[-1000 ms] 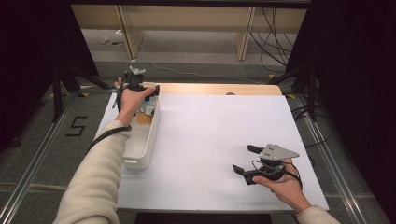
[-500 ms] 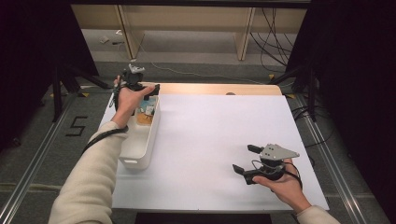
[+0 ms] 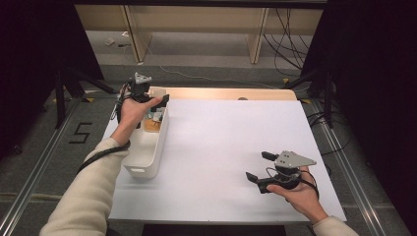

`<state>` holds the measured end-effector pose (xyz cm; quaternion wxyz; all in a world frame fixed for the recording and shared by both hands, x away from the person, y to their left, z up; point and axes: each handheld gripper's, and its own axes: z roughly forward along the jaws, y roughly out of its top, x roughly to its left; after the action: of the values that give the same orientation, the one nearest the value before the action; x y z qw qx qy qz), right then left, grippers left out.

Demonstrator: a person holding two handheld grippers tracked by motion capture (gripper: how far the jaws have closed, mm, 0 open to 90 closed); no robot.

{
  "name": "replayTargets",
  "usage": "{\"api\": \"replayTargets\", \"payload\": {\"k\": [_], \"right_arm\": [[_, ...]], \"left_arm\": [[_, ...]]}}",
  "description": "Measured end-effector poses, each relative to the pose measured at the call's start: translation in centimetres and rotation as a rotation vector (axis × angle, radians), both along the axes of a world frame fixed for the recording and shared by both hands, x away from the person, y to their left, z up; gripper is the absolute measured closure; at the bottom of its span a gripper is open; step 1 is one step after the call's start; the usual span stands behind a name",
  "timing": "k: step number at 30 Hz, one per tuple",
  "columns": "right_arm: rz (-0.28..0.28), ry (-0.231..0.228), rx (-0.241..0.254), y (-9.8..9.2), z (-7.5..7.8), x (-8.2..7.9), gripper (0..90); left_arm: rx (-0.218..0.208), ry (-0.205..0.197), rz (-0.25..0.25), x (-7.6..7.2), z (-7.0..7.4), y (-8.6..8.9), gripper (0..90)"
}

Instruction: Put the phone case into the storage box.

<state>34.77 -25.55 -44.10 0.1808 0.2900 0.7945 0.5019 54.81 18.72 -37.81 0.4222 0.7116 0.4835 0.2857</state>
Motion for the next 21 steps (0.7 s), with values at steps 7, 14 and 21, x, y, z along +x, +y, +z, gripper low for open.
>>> {"api": "replayTargets", "payload": {"k": [7,14,21], "right_arm": [[0.0,-0.001,-0.001,0.0,0.0,0.0,8.9],[-0.001,-0.002,0.0,0.0,0.0,0.0,8.9],[-0.004,-0.003,0.001,-0.1,0.0,0.0,8.9]], "left_arm": [[0.001,-0.005,-0.028,-1.7,0.3,0.1,0.8],[-0.009,-0.008,-0.041,-3.0,0.2,0.5,0.9],[-0.022,-0.006,-0.065,-4.6,-0.1,0.9,1.2]]}}
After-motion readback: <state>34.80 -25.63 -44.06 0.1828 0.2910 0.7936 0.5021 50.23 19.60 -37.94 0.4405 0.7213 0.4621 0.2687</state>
